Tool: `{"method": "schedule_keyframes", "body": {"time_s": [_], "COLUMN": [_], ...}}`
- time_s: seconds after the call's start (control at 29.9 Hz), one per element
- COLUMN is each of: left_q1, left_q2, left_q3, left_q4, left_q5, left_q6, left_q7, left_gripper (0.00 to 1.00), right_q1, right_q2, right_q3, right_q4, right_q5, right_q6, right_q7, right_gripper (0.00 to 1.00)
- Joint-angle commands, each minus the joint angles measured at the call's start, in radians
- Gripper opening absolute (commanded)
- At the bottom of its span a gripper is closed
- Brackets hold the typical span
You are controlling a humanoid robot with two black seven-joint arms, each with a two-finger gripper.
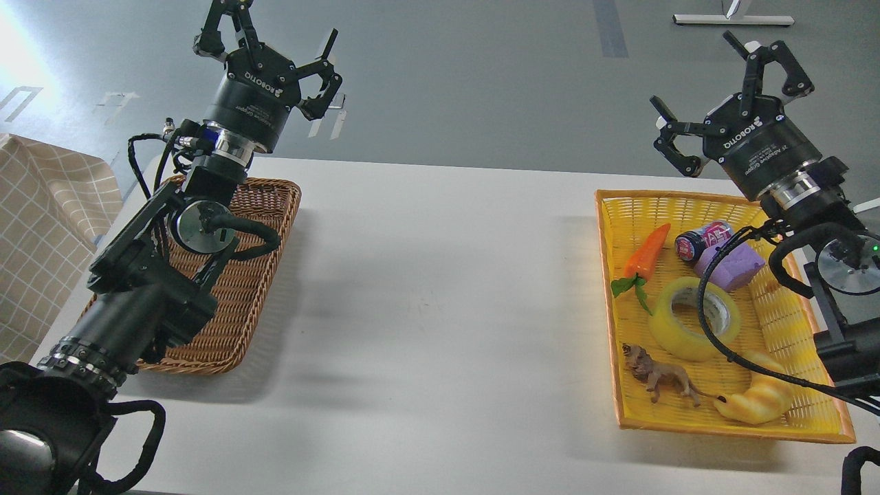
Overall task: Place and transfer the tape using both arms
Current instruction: 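Move the right gripper down into the yellow basket toward the tape roll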
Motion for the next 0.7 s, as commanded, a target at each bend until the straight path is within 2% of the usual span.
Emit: {"method": "schedule_keyframes", "body": {"time_s": [0.0, 0.4, 0.67], "left_q1": [0.000, 0.000, -0.002], "left_q2": [0.004, 0.003, 0.000], "left_q3": [-0.002, -0.002, -0.002], "left_q4": [0.000, 0.000, -0.001], "left_q5": [0.000, 0.000, 0.000], "left_q6": [0.000, 0.000, 0.000], "left_q7": [0.000, 0.000, 0.000], "left_gripper": [0.98, 0.98, 0.98], "right_q1": [0.066, 0.245, 0.281], "right_q2": [-0.094, -0.246, -0.355], "right_q3": [-0.133, -0.368, -0.457], "right_q4": [0.001, 0.011, 0.094], "right_q5": [-0.062, -0.336, -0.583], "right_q6": [0.000, 0.000, 0.000], "right_q7": [-0.001, -0.001, -0.001], "right_gripper": [1.00, 1.00, 1.00]}}
